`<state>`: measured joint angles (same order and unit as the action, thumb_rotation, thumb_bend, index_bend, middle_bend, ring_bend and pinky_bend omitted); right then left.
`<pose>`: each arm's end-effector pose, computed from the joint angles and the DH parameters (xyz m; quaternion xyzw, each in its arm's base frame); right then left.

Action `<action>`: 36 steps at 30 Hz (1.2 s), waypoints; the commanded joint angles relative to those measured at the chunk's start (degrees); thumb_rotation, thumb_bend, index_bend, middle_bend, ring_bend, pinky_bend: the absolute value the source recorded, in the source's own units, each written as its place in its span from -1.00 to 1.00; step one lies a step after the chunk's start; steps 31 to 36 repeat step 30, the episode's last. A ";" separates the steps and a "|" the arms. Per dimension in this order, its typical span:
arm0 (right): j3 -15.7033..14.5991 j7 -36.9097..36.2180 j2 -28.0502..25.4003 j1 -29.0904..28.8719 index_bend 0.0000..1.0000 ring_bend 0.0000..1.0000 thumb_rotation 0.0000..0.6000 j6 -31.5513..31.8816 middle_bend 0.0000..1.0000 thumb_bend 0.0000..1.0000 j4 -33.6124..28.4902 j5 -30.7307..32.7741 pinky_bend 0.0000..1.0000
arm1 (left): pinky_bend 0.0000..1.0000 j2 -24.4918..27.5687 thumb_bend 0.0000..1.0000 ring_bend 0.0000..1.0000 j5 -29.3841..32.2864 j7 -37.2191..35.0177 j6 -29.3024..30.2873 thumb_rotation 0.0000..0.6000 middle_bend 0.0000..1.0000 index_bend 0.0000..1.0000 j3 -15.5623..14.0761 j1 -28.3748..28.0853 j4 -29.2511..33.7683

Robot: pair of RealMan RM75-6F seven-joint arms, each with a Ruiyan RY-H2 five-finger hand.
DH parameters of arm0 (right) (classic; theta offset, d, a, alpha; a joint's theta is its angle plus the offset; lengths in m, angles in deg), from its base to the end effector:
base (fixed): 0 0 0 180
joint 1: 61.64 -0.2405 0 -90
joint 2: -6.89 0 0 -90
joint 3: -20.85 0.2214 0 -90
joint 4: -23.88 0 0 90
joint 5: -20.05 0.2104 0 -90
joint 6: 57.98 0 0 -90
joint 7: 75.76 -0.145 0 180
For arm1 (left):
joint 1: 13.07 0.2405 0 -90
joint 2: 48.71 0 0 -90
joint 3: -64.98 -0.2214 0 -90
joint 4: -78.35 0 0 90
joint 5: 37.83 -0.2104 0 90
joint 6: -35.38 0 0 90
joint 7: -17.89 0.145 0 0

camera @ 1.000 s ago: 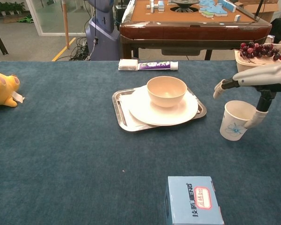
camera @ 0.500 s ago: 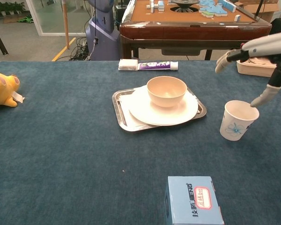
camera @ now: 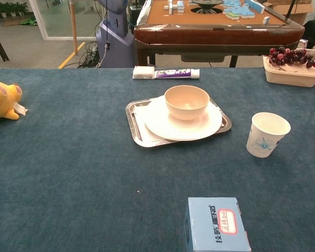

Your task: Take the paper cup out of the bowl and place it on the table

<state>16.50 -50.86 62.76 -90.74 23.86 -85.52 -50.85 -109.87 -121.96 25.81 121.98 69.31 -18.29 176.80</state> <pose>-0.1987 -0.2451 0.1453 0.6922 -0.2781 0.3121 0.5882 -0.2629 0.1848 0.1572 -0.5935 -0.3534 -0.3767 0.6173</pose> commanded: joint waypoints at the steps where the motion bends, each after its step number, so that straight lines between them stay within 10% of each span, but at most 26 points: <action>1: -0.92 -0.08 3.39 4.88 -0.77 -1.00 1.00 4.75 -0.83 -0.61 4.54 -3.72 -0.85 | -1.00 0.01 -0.35 -1.00 0.04 0.04 -0.03 1.00 -1.00 -1.00 -0.01 -0.02 0.12; 14: 1.81 -13.78 9.39 13.31 -0.76 -1.00 1.00 9.74 -0.82 -0.61 17.14 -8.08 -0.85 | -1.00 -0.53 -0.35 -1.00 -1.10 1.76 0.84 1.00 -1.00 -1.00 -0.44 0.18 0.55; 36: 4.76 -14.82 8.82 16.42 -0.74 -1.00 1.00 8.53 -0.81 -0.61 16.95 -10.40 -0.85 | -1.00 -1.52 -0.35 -1.00 -1.36 3.43 -0.19 1.00 -1.00 -1.00 -0.56 -0.62 0.09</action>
